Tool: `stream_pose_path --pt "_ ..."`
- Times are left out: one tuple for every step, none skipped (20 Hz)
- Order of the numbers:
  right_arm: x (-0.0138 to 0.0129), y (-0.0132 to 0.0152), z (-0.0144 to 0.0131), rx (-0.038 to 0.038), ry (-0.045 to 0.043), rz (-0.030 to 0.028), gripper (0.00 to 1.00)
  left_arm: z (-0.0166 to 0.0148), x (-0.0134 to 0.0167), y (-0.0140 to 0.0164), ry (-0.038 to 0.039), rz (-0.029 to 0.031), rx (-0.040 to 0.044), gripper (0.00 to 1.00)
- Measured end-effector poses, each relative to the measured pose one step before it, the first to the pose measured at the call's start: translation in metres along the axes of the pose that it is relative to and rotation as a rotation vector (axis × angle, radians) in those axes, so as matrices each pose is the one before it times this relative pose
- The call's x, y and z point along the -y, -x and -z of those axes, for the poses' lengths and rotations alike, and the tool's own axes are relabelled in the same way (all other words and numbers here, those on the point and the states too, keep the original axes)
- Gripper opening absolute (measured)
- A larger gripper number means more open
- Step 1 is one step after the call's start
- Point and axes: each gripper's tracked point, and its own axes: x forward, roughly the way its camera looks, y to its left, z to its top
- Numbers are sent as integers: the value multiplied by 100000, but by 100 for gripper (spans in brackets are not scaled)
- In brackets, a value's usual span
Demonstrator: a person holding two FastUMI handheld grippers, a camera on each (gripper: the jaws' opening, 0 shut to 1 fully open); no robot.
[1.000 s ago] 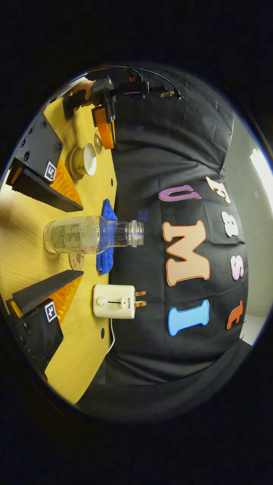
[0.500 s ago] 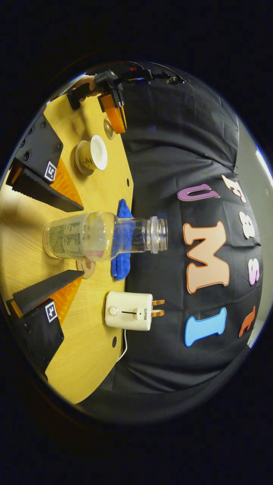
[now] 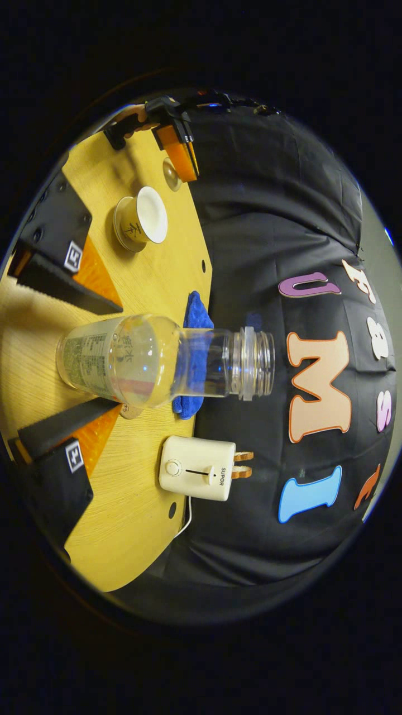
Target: Open the teacup lid with one hand, grasp the water bottle and pour water into the teacup with the other hand; after pouring, place the water bottle on the coaster and then close the teacup lid.
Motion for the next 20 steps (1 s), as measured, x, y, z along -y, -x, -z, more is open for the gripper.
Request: stream_pose_path --pt "-23 41 65 -99 441 415 84 14 -464 168 52 -269 -148 29" --pt "121 -325 179 -225 448 580 82 31 -284 8 34 -243 -53 29" --pt "93 -75 72 -306 428 677 82 -10 -254 -95 -222 -423 203 29" --pt "26 -45 19 -12 546 590 82 75 -341 -27 88 -552 -302 29" --pt "-49 0 -103 230 766 399 82 -58 -415 -15 -162 -537 67 29" --pt "-102 -18 -129 194 1550 577 81 -107 -349 -61 7 -462 -6 29" --pt "-86 80 -150 -285 1840 456 80 63 -248 18 -39 -11 -200 29" --pt "94 -34 -35 -246 2062 999 80 7 -257 23 15 -84 116 29" --pt "15 18 -120 -176 2434 939 80 -5 -241 26 -89 -264 -101 29" --pt "-26 -2 -15 -134 2645 775 80 11 -251 -151 79 -231 10 29" --pt "-105 -17 -192 -79 3139 655 80 -20 -243 -168 -96 -208 37 29" --pt "-52 102 -396 729 3480 961 80 -22 -36 -51 -35 167 -85 29" --pt "-129 61 -521 1033 3873 1004 80 18 -39 -28 33 161 61 29" --pt "-139 113 -548 988 4678 965 80 24 -85 -22 -37 110 -29 29" --pt "-48 72 -622 1172 5617 1080 80 71 -103 133 51 11 2 29" --pt "15 -57 -655 1163 6453 1181 80 -29 -8 63 26 -29 10 29" --pt "-51 -117 -631 1091 6568 1085 80 5 -32 30 5 67 -36 29" --pt "-262 -82 -585 709 6404 768 80 27 10 -54 14 -6 27 29" --pt "-241 -234 -323 262 5137 393 80 -30 -6 -45 -11 51 -4 29" --pt "-325 -247 -364 117 5077 58 79 25 -54 -2 -18 17 -40 29"
